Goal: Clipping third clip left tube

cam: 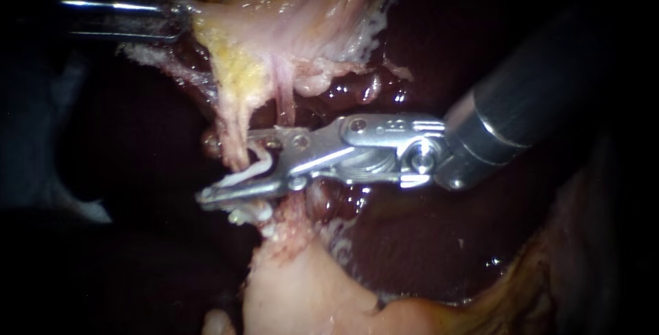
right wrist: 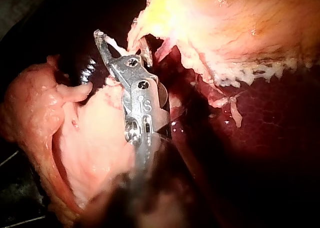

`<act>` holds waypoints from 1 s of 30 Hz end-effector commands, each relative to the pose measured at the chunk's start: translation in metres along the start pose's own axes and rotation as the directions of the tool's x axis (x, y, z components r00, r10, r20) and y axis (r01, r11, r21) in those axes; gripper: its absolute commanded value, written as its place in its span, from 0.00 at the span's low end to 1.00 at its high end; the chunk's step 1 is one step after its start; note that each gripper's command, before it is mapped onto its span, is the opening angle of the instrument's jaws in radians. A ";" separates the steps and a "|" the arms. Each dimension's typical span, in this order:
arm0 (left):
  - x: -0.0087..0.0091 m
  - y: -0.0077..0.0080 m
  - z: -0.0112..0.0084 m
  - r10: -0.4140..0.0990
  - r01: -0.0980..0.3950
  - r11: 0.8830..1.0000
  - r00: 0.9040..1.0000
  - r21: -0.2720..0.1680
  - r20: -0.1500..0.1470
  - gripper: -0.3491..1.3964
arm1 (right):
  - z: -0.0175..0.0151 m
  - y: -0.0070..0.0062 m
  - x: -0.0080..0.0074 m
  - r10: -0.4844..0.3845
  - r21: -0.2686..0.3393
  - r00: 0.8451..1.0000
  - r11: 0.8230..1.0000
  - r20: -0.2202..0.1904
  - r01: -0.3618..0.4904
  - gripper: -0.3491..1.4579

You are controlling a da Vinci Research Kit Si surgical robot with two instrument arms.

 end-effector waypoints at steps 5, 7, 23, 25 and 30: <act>0.0000 0.0000 0.0001 0.000 0.000 1.000 1.000 0.001 0.000 0.00 | 0.0001 -0.0004 0.0005 0.017 0.015 0.999 1.000 -0.034 -0.017 0.45; 0.0000 -0.0001 0.0001 0.000 0.000 1.000 1.000 0.001 0.000 0.00 | 0.0001 -0.0006 0.0009 0.024 0.018 0.998 1.000 -0.051 -0.023 0.45; -0.0001 -0.0002 0.0002 0.001 -0.001 1.000 1.000 -0.001 0.000 0.00 | -0.0010 -0.0012 0.0067 0.066 0.038 0.988 0.997 -0.141 -0.061 0.44; -0.0001 -0.0002 0.0002 0.001 -0.001 1.000 1.000 -0.001 0.001 0.00 | -0.0008 -0.0012 0.0067 0.065 0.038 0.988 0.997 -0.141 -0.061 0.44; -0.0001 -0.0002 0.0002 0.001 -0.001 1.000 1.000 -0.001 0.001 0.00 | -0.0009 -0.0013 0.0067 0.078 0.041 0.987 0.997 -0.141 -0.072 0.43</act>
